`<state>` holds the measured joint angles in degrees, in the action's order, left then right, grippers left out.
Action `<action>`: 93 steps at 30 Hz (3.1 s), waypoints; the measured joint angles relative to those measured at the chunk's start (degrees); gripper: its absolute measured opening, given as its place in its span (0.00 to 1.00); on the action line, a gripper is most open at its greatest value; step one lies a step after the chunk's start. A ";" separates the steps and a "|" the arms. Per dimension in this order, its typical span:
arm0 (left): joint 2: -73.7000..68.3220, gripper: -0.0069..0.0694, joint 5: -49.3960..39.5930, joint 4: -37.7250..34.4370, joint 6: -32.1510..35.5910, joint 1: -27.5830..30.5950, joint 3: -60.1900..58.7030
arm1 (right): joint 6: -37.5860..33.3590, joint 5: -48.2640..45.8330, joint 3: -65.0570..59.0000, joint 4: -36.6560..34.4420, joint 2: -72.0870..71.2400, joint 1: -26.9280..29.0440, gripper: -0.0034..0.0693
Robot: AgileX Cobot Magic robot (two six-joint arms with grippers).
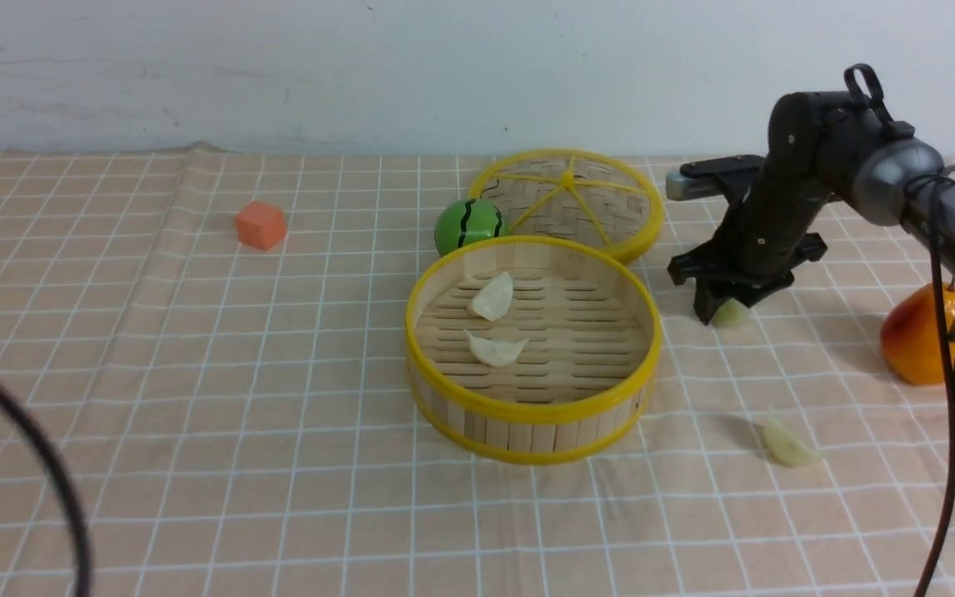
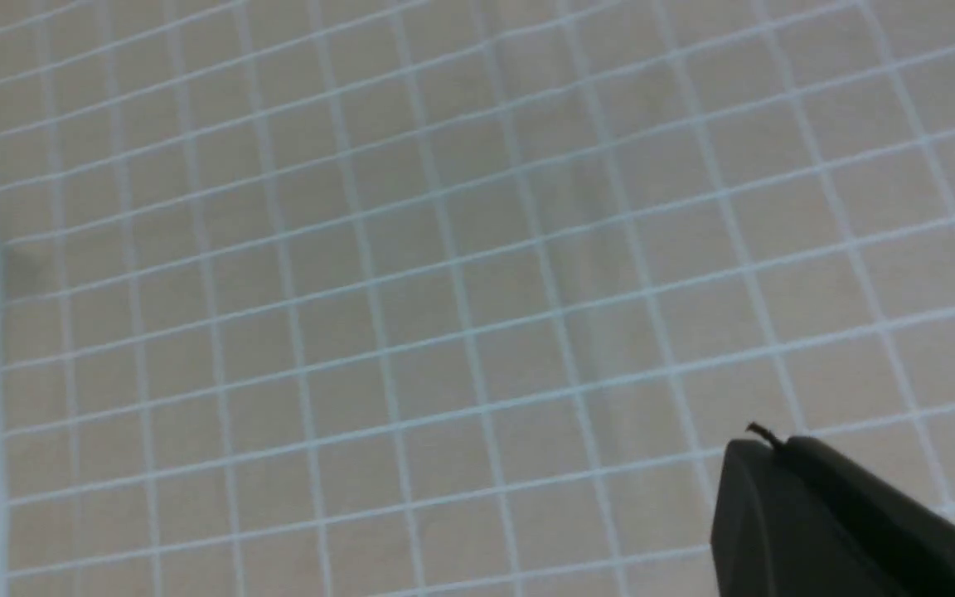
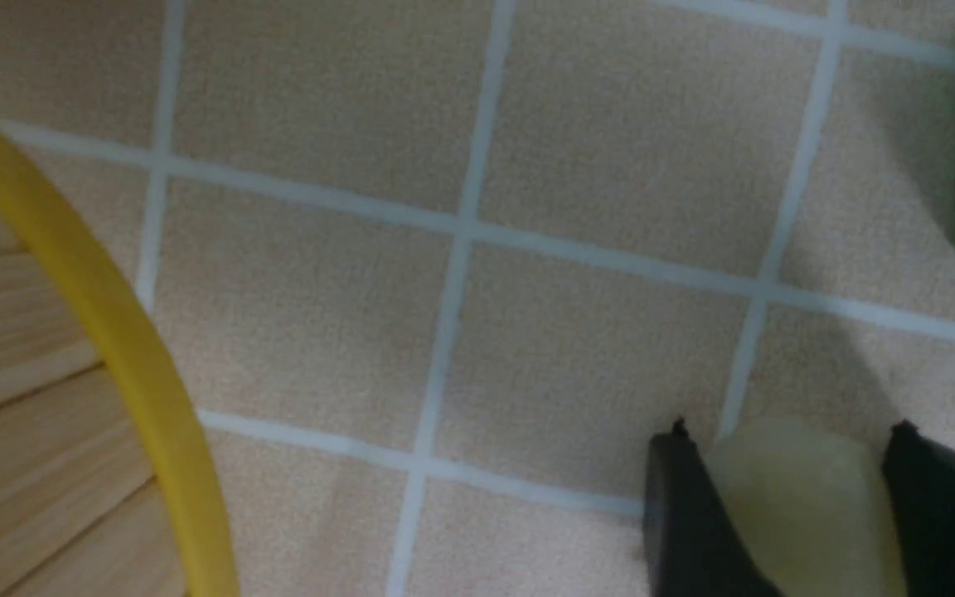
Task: Put the dumplings into the steamer on the table with the brown tablecloth.
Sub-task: 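Reach for and grasp a dumpling lying on the table beside the steamer, then place the dumpling in the bamboo steamer basket with the right gripper, then reach for and grasp a dumpling lying on the table beside the steamer, then place the dumpling in the bamboo steamer basket with the right gripper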
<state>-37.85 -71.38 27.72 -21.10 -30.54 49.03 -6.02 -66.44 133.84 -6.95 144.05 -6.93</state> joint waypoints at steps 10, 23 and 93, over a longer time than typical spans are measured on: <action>15.67 0.07 12.28 10.27 -12.71 0.00 -14.70 | -1.54 -3.14 -0.57 -7.58 -10.67 -1.49 0.44; 17.57 0.07 40.28 9.83 -13.52 0.00 -30.86 | -11.37 4.18 -2.33 -14.23 -5.89 -10.91 0.44; 17.89 0.11 42.79 8.58 -13.52 0.00 -30.86 | 0.21 24.58 -36.62 -4.99 -29.11 -15.99 0.74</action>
<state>-19.96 -28.59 36.29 -34.62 -30.54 18.18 -5.81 -41.85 97.22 -11.94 114.94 -22.92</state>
